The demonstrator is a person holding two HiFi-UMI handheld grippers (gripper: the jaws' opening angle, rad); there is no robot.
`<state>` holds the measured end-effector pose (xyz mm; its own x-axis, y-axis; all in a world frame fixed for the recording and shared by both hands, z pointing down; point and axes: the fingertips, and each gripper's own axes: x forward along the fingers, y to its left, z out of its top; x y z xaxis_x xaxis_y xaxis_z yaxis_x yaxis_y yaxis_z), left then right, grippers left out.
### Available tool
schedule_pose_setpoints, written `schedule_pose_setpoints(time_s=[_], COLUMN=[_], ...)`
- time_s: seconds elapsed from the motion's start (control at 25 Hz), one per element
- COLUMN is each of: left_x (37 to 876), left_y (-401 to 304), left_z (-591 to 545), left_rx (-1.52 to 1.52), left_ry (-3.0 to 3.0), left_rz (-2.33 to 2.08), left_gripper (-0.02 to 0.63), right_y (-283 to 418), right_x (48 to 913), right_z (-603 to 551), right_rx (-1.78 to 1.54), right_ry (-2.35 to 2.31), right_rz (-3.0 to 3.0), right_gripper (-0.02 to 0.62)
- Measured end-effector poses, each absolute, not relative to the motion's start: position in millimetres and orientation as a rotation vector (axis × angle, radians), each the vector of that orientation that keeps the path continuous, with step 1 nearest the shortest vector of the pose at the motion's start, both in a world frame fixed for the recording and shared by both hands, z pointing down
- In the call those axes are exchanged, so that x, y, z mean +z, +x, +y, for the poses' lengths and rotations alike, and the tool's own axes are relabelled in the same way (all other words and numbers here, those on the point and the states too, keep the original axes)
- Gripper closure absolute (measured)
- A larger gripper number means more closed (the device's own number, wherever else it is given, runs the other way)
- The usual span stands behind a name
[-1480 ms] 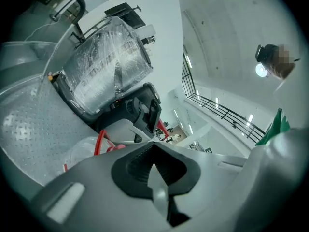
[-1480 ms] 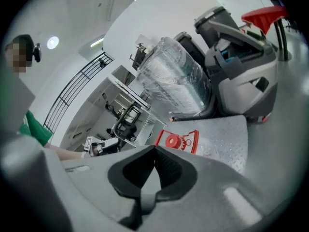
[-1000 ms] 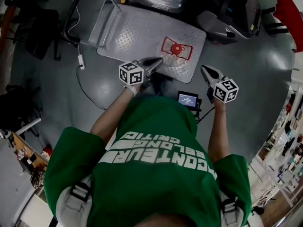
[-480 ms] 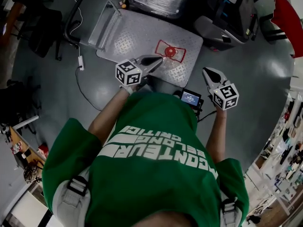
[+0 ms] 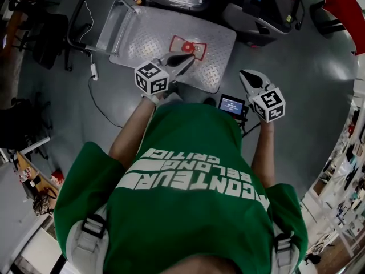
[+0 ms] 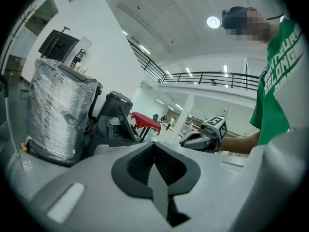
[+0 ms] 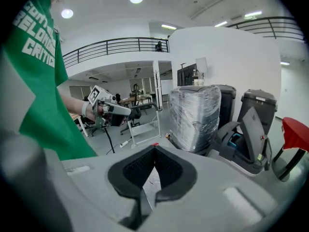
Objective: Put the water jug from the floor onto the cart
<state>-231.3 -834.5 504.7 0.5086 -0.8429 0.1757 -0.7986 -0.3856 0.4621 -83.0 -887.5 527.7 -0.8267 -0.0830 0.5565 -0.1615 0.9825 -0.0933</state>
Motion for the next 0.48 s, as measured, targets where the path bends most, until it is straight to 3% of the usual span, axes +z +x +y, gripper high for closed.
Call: schedule_pose_setpoints(time_s=[0.48], left_x=[511], left_y=[-170], left_z=[-852], left_rx=[-0.084], left_ry=[2.254], left_rz=[-1.362], left_gripper=[0.596], right_y=[-34], right_x=[530], right_z=[-900], right_rx=[0.162], right_ry=[0.161], right_rz=[-2.583], right_gripper=[0.603])
